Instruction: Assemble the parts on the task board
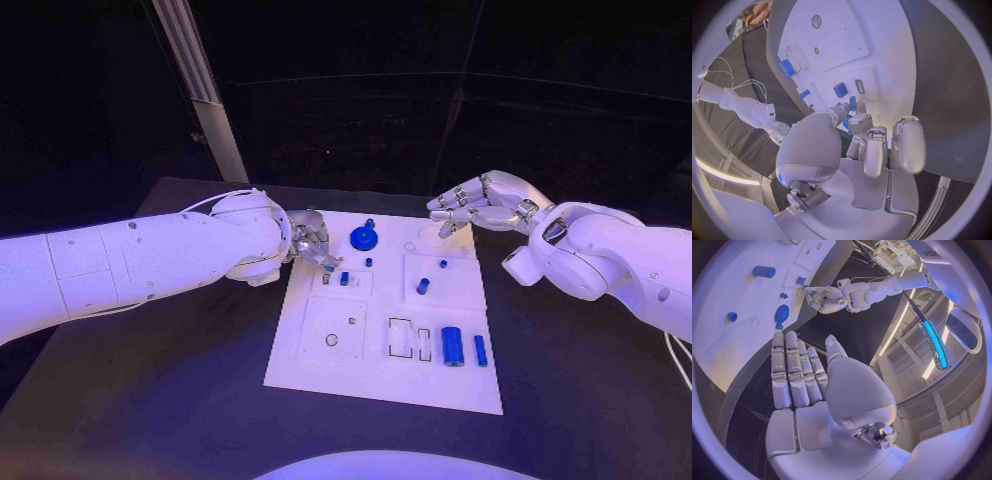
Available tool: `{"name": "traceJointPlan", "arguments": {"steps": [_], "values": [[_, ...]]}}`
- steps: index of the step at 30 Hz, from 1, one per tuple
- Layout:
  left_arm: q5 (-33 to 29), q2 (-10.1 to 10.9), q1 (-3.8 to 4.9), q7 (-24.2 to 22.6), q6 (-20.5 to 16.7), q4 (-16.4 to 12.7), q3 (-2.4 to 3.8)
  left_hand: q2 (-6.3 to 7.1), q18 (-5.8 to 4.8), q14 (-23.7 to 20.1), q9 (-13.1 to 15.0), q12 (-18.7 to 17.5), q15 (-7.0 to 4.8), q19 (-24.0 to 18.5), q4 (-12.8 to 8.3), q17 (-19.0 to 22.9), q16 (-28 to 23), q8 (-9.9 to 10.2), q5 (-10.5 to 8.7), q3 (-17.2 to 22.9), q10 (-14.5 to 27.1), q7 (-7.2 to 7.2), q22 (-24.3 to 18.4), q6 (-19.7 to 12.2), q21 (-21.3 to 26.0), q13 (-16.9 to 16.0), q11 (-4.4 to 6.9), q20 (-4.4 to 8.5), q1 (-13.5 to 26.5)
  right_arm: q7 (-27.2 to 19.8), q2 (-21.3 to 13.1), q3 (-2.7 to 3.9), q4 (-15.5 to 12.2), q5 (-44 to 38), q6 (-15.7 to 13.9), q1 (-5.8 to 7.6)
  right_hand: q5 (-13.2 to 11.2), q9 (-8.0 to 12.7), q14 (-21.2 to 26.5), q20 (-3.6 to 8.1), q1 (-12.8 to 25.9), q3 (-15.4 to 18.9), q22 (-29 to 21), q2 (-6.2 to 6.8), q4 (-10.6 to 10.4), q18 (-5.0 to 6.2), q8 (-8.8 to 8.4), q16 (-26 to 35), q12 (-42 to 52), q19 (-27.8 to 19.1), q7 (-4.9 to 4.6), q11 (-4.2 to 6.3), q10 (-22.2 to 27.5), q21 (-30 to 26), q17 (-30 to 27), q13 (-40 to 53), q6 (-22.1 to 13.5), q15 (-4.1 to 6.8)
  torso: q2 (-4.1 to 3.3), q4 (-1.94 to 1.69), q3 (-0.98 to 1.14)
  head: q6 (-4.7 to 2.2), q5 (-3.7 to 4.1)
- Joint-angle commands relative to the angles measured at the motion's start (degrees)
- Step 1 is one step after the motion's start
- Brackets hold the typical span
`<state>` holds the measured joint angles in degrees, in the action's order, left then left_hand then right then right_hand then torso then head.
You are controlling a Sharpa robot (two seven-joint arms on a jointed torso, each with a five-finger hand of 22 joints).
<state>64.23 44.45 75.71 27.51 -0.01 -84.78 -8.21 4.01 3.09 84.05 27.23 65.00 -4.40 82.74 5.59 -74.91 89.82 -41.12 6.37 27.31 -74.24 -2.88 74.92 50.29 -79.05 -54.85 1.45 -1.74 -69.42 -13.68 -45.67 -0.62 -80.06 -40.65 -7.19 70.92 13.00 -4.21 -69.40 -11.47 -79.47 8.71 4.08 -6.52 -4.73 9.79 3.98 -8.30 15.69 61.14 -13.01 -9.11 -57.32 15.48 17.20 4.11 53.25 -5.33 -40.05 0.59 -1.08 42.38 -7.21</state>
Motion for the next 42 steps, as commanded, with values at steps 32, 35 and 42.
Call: {"name": "traceJointPlan", "arguments": {"steps": [32,35,42], "values": [[2.59,0.61,-0.31,3.28,7.60,-0.78,-0.31,0.22,0.40,5.95,0.11,0.12,-0.18,0.36,-5.81,-15.09,0.18,-0.34,-0.26,5.98,-0.53,0.40,0.77,-0.01,-0.19,-0.17,0.14,-0.06,-0.74,-0.57,0.01,0.02,0.11,0.20,0.53,0.09,0.37,0.04,0.04,-0.22,0.27,-0.13,-0.05,-0.03,-0.36,0.68,-0.12,0.36,0.27,0.10,0.14,0.02,0.54,-0.36,-0.05,-0.05,-0.44,-0.26,-0.01,0.07,0.05,0.61,-0.18],[2.59,0.64,-0.31,3.32,7.70,-0.81,-0.31,0.22,0.40,5.95,0.11,0.12,-0.18,0.36,-5.81,-15.09,0.18,-0.34,-0.26,5.98,-0.53,0.40,0.77,-0.01,-0.19,-0.17,0.14,-0.06,-0.74,-0.57,0.02,0.02,0.12,0.20,0.55,0.09,0.37,0.04,0.04,-0.22,0.27,-0.13,-0.05,-0.03,-0.36,0.68,-0.12,0.36,0.27,0.10,0.14,0.02,0.54,-0.36,-0.05,-0.05,-0.44,-0.26,0.00,0.06,0.04,0.64,-0.17],[2.58,0.61,-0.31,3.22,7.47,-0.84,-0.32,0.26,0.40,5.95,0.12,0.17,-0.19,0.37,-5.85,-15.09,0.18,-0.36,-0.26,6.03,-0.59,0.40,0.78,0.02,-0.19,-0.24,0.14,-0.06,-0.75,-0.59,0.07,0.02,0.16,0.20,0.58,0.09,0.37,0.04,0.04,-0.22,0.27,-0.13,-0.05,-0.03,-0.36,0.68,-0.12,0.36,0.27,0.10,0.14,0.02,0.54,-0.36,-0.05,-0.05,-0.44,-0.26,-0.03,0.09,0.04,0.67,-0.09]]}}
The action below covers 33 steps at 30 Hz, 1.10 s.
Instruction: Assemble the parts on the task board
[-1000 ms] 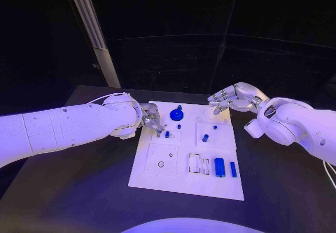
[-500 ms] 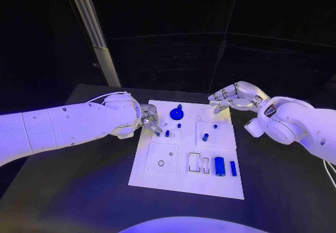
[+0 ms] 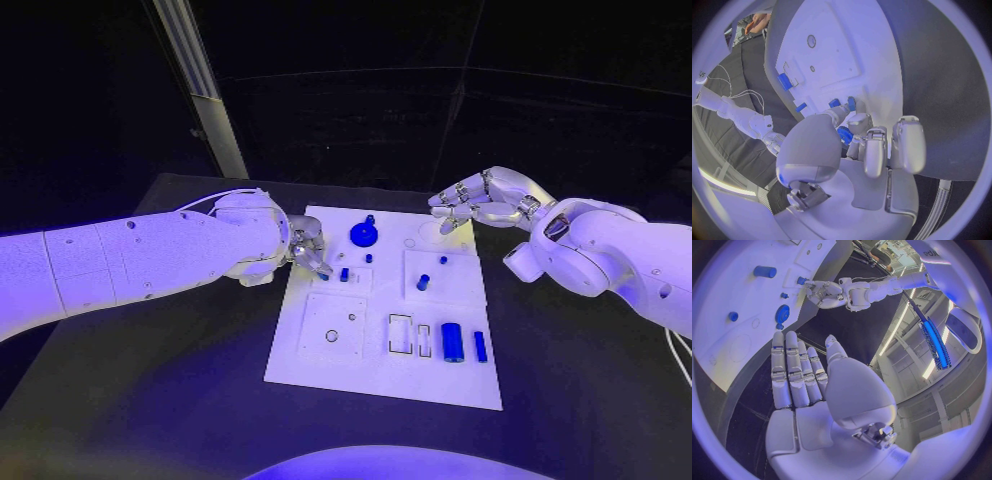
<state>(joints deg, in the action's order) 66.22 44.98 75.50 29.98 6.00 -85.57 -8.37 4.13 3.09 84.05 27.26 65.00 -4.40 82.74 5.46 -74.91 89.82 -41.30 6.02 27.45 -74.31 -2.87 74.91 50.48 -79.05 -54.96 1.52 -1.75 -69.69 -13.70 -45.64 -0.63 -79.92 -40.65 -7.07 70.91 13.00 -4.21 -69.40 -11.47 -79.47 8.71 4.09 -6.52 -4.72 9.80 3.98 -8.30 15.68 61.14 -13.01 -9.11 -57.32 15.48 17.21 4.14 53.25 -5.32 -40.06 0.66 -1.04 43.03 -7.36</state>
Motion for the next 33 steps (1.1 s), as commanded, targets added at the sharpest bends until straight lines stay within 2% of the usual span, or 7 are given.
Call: {"name": "traceJointPlan", "arguments": {"steps": [1,8,13,23,33], "values": [[0.60,0.06,-0.11,0.71,1.31,-0.02,-0.16,0.14,0.40,5.95,0.10,0.19,-0.19,0.37,-5.69,-15.09,0.18,-0.20,0.08,5.92,-0.55,0.39,0.78,-0.14,-0.18,-0.15,0.07,-0.05,-0.43,-0.56,0.04,0.03,0.02,0.20,0.46,0.10,0.37,0.04,0.04,-0.22,0.27,-0.13,-0.06,-0.04,-0.36,0.68,-0.12,0.36,0.28,0.10,0.14,0.02,0.54,-0.36,-0.06,-0.08,-0.44,-0.26,-0.02,0.04,0.01,0.03,0.09],[0.22,-0.14,-0.10,0.44,-0.12,0.33,-0.16,0.82,0.38,5.95,0.31,0.33,-0.31,0.47,-4.32,-15.09,0.18,-0.62,-0.11,5.16,-1.01,0.72,0.89,0.79,-0.20,-0.20,0.25,0.02,1.95,-0.51,0.04,0.03,0.00,0.20,0.44,0.10,0.37,0.04,0.04,-0.22,0.27,-0.13,-0.06,-0.04,-0.36,0.68,-0.12,0.36,0.28,0.10,0.14,0.02,0.54,-0.36,-0.06,-0.08,-0.44,-0.26,-0.02,0.02,0.02,0.06,0.18],[0.01,-0.36,-0.10,0.35,-0.49,0.64,-0.16,2.23,0.33,5.95,0.37,0.58,-0.52,0.64,-2.60,-15.09,0.18,-0.75,-0.19,2.88,-1.25,1.00,1.17,1.54,-0.34,-0.39,0.47,0.20,4.90,-0.48,-0.02,0.03,-0.04,0.20,0.41,0.10,0.37,0.04,0.04,-0.22,0.27,-0.13,-0.06,-0.04,-0.36,0.68,-0.12,0.36,0.28,0.10,0.14,0.02,0.54,-0.36,-0.06,-0.08,-0.44,-0.26,-0.03,0.00,0.04,0.08,0.17],[-0.06,-0.84,-0.10,0.54,-0.27,1.30,-0.17,3.62,0.23,5.95,0.52,1.17,-0.73,0.92,0.23,-15.09,0.18,-0.96,-0.11,-0.53,-1.64,1.20,1.64,2.51,-0.59,-0.94,0.65,0.43,9.03,-0.54,0.01,0.03,-0.24,0.20,0.49,0.10,0.37,0.04,0.04,-0.22,0.27,-0.13,-0.06,-0.04,-0.36,0.68,-0.12,0.36,0.28,0.10,0.14,0.02,0.54,-0.36,-0.06,-0.08,-0.44,-0.26,-0.04,0.09,0.04,0.07,0.15],[-0.06,-1.13,-0.10,0.74,-0.65,1.83,-0.17,3.69,0.17,5.95,0.71,1.42,-0.83,1.08,0.99,-15.09,0.18,-1.22,-0.07,-1.37,-1.80,1.34,1.94,2.87,-0.78,-1.19,0.76,0.52,9.74,-0.53,-0.05,0.03,-0.34,0.20,0.51,0.10,0.46,0.02,0.03,-0.25,0.38,-0.14,-0.09,-0.14,-0.49,0.68,-0.10,0.36,0.40,0.16,0.14,0.01,0.63,-0.52,-0.25,-0.16,-0.49,-0.27,0.00,0.02,0.01,0.24,0.34]]}}
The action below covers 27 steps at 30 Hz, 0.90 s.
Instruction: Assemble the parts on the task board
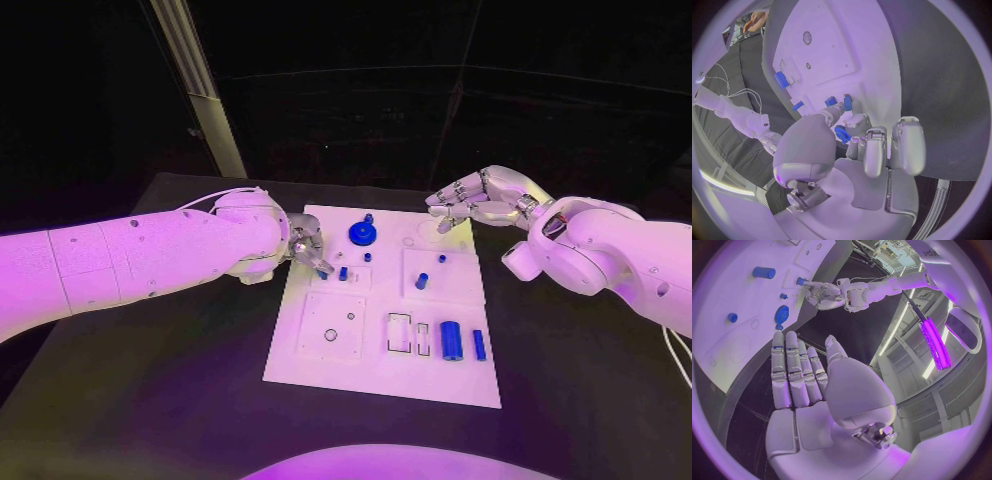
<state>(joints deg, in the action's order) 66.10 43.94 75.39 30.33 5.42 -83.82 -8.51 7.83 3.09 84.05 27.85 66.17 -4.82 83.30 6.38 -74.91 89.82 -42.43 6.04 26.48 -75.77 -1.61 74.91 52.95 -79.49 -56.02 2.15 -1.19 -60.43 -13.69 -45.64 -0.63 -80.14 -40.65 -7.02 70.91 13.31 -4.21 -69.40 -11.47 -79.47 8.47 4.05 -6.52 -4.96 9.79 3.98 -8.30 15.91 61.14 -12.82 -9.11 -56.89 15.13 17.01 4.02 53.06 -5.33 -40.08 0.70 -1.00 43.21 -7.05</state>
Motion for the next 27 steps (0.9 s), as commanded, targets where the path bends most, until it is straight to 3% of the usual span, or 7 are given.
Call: {"name": "traceJointPlan", "arguments": {"steps": [1,27], "values": [[0.06,-0.10,0.01,0.43,0.02,0.09,-0.03,0.00,0.16,5.95,0.14,0.28,-0.42,0.53,0.12,-15.09,0.18,-0.13,-0.09,-0.46,-0.37,0.10,1.96,0.45,-0.36,-0.17,0.13,-0.03,0.52,-0.52,-0.05,0.03,-0.13,0.20,0.46,0.11,0.15,0.02,0.03,-0.25,0.38,0.10,-0.05,-0.14,-0.26,0.69,-0.10,0.36,0.18,0.16,-0.04,0.01,0.20,-0.17,-0.05,-0.05,-0.31,-0.27,0.01,-0.04,-0.03,0.08,0.05],[0.06,0.05,0.02,0.60,0.21,-0.29,-0.02,0.37,-0.12,5.95,0.93,1.30,-0.73,1.19,2.04,-15.09,0.18,-1.02,-0.02,-2.56,-1.37,0.61,3.22,1.47,-1.26,-1.31,0.56,0.25,2.20,-0.47,-0.24,0.03,-0.16,0.20,0.52,0.11,0.17,0.02,0.04,-0.26,0.41,0.11,-0.06,-0.13,-0.29,0.69,-0.09,0.36,0.22,0.17,-0.05,0.01,0.24,-0.23,-0.13,-0.08,-0.32,-0.27,0.03,-0.06,-0.05,0.24,0.11]]}}
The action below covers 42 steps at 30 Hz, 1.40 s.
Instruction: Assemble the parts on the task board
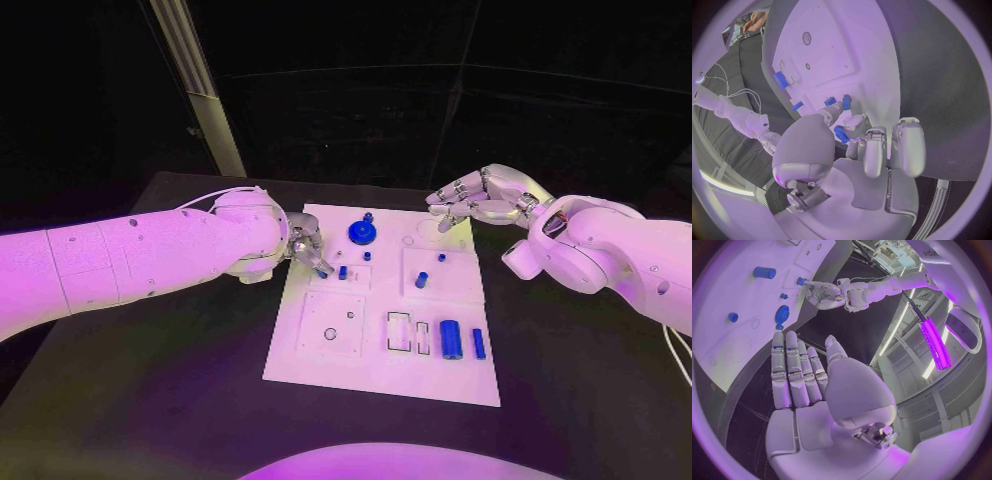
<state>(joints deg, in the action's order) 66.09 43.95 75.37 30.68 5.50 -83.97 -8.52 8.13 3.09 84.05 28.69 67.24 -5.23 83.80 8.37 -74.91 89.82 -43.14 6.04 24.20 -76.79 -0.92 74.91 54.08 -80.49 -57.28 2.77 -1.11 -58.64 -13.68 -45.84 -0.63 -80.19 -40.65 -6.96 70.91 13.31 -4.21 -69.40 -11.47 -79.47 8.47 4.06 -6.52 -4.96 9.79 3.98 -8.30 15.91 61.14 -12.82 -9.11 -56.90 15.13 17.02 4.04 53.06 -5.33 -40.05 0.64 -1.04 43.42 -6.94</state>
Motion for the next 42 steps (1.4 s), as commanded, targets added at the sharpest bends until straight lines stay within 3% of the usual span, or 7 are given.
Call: {"name": "traceJointPlan", "arguments": {"steps": [1,19,35,37,39,41,42], "values": [[0.07,0.03,0.03,0.24,0.07,-0.15,-0.01,0.10,-0.12,5.95,0.12,0.28,-0.34,0.70,0.21,-15.09,0.18,-0.34,-0.02,-0.41,-0.39,-0.07,3.23,0.37,-0.27,-0.10,-0.04,0.20,0.53,-0.48,-0.03,0.03,-0.11,0.20,0.47,0.11,0.18,0.02,0.04,-0.26,0.41,0.11,-0.07,-0.13,-0.29,0.69,-0.09,0.36,0.22,0.17,-0.05,0.01,0.25,-0.23,-0.14,-0.10,-0.32,-0.27,0.02,0.01,-0.01,0.06,0.00],[0.07,-0.23,0.03,0.43,-0.61,0.14,0.00,0.20,-0.18,5.95,0.58,0.36,-0.44,0.85,2.68,-15.09,0.18,-0.53,0.00,-2.32,-0.65,0.01,3.53,0.63,-0.41,-0.15,0.04,0.33,2.43,-0.45,-0.10,0.03,-0.21,0.20,0.45,0.11,0.18,0.01,0.04,-0.26,0.43,0.11,-0.07,-0.14,-0.31,0.69,-0.08,0.36,0.24,0.18,-0.05,0.01,0.26,-0.26,-0.16,-0.11,-0.33,-0.28,-0.02,0.04,0.02,0.09,0.07],[-0.14,0.00,0.04,0.23,-1.59,0.11,0.01,0.06,-0.14,5.95,1.19,0.12,-0.46,0.79,5.55,-15.09,0.18,-0.54,-0.10,-8.08,-0.57,-0.01,3.47,0.42,-0.19,0.17,0.02,0.37,4.31,-0.41,-0.19,0.03,-0.25,0.20,0.44,0.11,0.20,0.01,0.03,-0.27,0.49,0.13,-0.08,-0.15,-0.37,0.69,-0.07,0.36,0.29,0.20,-0.05,0.00,0.28,-0.30,-0.22,-0.13,-0.33,-0.28,-0.01,-0.01,-0.04,0.17,0.25],[-1.21,0.47,0.08,-0.72,-3.44,-0.15,0.04,0.06,0.01,5.95,0.90,-1.60,-0.27,0.46,6.14,-15.09,0.18,0.45,-0.10,-10.00,0.77,-0.52,2.82,-1.12,0.41,2.37,-0.33,0.28,4.34,-0.40,-0.20,0.03,-0.21,0.20,0.44,0.11,0.20,0.01,0.03,-0.27,0.49,0.13,-0.08,-0.15,-0.37,0.69,-0.07,0.36,0.29,0.20,-0.05,0.00,0.28,-0.30,-0.22,-0.13,-0.33,-0.28,0.03,-0.06,-0.05,0.11,0.34],[-3.92,1.05,0.25,-3.13,-6.01,-0.36,0.07,-0.28,0.63,5.95,0.29,-7.01,0.25,-0.95,6.78,-15.09,0.18,1.91,-0.11,-12.05,4.87,-1.44,0.15,-3.24,2.77,9.26,-1.11,-0.12,3.88,-0.40,-0.19,0.03,-0.17,0.20,0.45,0.11,0.20,0.01,0.03,-0.27,0.49,0.13,-0.08,-0.15,-0.37,0.69,-0.07,0.36,0.29,0.20,-0.05,0.00,0.28,-0.30,-0.22,-0.13,-0.33,-0.28,0.08,-0.06,-0.05,0.11,0.33],[-7.34,1.48,0.55,-6.46,-8.69,-0.40,0.08,-1.09,2.03,5.50,-0.50,-14.48,1.21,-4.24,7.33,-13.73,-0.81,3.54,-0.06,-13.51,11.06,-2.63,-5.90,-5.80,8.25,18.27,-2.28,-0.80,2.49,-0.40,-0.17,0.03,-0.13,0.20,0.45,0.11,0.20,0.01,0.03,-0.27,0.49,0.13,-0.08,-0.15,-0.37,0.69,-0.07,0.36,0.29,0.20,-0.05,0.00,0.28,-0.30,-0.22,-0.13,-0.33,-0.28,0.07,-0.01,0.01,-0.07,0.29],[-9.07,1.64,0.71,-8.28,-10.06,-0.40,0.09,-1.52,2.99,4.29,-1.05,-16.22,1.78,-6.95,7.64,-10.47,-3.30,4.44,0.00,-14.20,13.30,-3.51,-10.61,-7.32,12.73,19.80,-3.00,-1.43,1.66,-0.39,-0.16,0.03,-0.11,0.20,0.44,0.11,0.20,0.01,0.03,-0.27,0.49,0.13,-0.08,-0.15,-0.37,0.69,-0.07,0.36,0.29,0.20,-0.05,0.00,0.28,-0.30,-0.22,-0.13,-0.33,-0.28,0.07,-0.01,0.01,-0.07,0.29]]}}
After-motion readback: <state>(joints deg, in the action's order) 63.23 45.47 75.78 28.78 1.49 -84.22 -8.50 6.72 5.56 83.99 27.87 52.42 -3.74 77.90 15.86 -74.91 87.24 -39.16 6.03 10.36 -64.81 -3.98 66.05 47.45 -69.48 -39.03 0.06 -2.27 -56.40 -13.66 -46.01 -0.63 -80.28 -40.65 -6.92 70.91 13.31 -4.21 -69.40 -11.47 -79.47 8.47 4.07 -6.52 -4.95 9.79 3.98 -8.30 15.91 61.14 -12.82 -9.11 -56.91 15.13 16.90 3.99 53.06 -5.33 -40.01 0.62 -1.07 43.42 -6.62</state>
